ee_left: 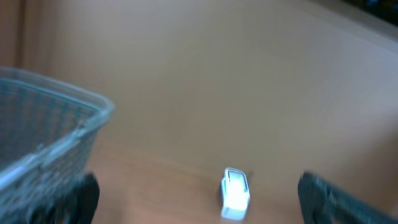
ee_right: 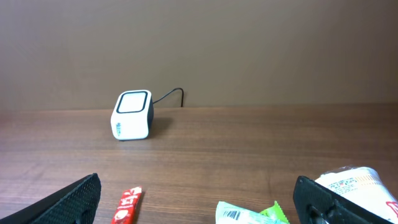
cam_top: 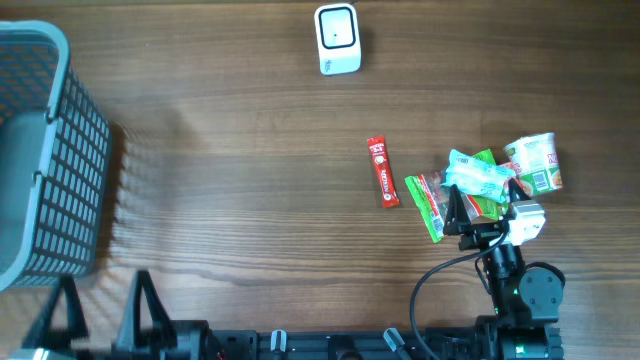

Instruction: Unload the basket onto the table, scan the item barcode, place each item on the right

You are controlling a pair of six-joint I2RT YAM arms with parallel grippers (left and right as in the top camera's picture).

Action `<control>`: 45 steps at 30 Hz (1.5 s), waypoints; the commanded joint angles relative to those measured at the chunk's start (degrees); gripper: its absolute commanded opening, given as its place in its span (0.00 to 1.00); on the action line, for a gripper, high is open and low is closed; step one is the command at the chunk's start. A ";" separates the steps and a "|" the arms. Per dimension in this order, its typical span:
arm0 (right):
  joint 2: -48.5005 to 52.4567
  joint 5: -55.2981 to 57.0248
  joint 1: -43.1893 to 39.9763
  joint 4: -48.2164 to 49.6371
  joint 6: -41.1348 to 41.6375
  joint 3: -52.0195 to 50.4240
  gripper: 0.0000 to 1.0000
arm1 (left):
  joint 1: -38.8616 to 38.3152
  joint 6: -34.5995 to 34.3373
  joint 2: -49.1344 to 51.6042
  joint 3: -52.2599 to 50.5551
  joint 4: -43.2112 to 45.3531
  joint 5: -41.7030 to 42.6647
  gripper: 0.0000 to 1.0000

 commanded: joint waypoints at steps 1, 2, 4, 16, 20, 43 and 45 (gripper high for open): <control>-0.55 -0.87 -0.07 0.28 -1.03 -0.07 1.00 | 0.39 -0.31 -1.62 -11.58 17.84 4.96 1.00; -0.55 -0.87 -0.07 0.28 -1.05 -0.07 1.00 | 0.39 -0.31 -1.62 -14.23 23.50 6.10 1.00; -0.55 -0.87 -0.07 0.28 -1.03 -0.07 1.00 | 0.39 -0.31 -1.62 -23.12 40.28 8.79 1.00; -0.55 -0.87 -0.07 0.28 -1.03 -0.07 1.00 | 0.39 -1.40 -1.64 -55.45 69.57 9.97 1.00; -0.55 -0.87 -0.07 0.28 -1.03 -0.07 1.00 | 1.38 -1.40 -1.64 -57.86 64.94 9.99 1.00; -0.55 -0.87 -0.07 0.28 -1.03 -0.07 0.99 | 2.25 14.34 -1.64 -57.86 42.84 6.99 1.00; -0.55 -0.87 -0.07 0.28 -1.03 -0.07 1.00 | 2.25 14.32 -1.64 -57.86 42.84 6.99 1.00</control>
